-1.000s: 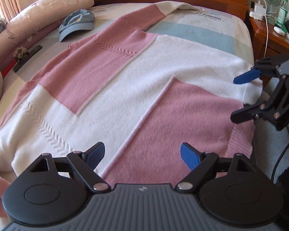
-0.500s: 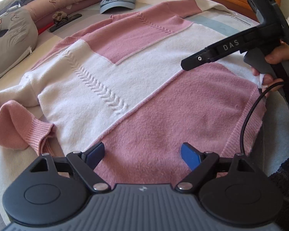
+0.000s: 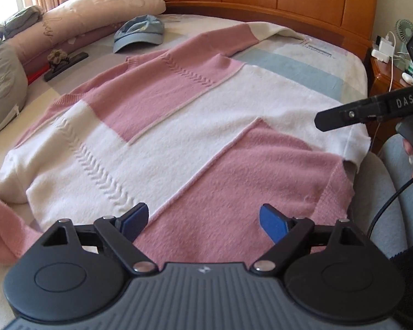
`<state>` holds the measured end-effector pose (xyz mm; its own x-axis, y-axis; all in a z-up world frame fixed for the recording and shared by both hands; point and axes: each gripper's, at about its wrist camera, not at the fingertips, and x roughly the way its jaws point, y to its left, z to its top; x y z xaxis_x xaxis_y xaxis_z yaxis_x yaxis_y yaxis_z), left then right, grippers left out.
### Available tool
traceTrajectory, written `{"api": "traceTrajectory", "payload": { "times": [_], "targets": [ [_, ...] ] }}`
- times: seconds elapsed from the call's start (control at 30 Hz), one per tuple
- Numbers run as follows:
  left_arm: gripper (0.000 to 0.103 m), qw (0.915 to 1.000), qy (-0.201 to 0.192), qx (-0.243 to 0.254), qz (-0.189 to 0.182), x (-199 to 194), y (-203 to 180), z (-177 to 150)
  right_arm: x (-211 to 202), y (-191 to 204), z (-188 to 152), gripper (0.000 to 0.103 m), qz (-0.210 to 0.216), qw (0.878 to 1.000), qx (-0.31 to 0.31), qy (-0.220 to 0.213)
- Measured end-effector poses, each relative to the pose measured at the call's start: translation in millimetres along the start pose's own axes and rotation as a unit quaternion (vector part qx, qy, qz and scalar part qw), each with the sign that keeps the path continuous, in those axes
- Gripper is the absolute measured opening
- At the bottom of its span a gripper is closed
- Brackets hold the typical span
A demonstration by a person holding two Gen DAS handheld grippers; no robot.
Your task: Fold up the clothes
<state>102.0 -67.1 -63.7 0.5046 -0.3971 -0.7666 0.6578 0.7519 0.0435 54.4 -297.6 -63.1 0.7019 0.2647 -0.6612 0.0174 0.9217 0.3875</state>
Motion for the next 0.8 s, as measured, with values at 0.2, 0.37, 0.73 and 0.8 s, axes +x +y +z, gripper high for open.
{"api": "traceTrajectory", "payload": {
  "times": [0.2,0.37,0.73,0.8],
  "targets": [
    [0.088,0.9996,0.023,0.016,0.004,29,-21,-5,-26,-34,5,0.103,-0.043,0.997,0.059,-0.033],
    [0.089,0.9990,0.044,0.000,-0.002,8,-13,-27,-20,-30,-5,0.103,-0.051,0.998,0.019,-0.016],
    [0.090,0.9954,0.059,-0.055,0.051,-3,3,-39,31,40,-37,0.103,-0.039,0.976,-0.205,0.059],
    [0.091,0.9949,0.063,-0.061,0.048,-6,5,-44,26,33,-44,0.103,-0.030,0.976,-0.205,0.065]
  ]
}}
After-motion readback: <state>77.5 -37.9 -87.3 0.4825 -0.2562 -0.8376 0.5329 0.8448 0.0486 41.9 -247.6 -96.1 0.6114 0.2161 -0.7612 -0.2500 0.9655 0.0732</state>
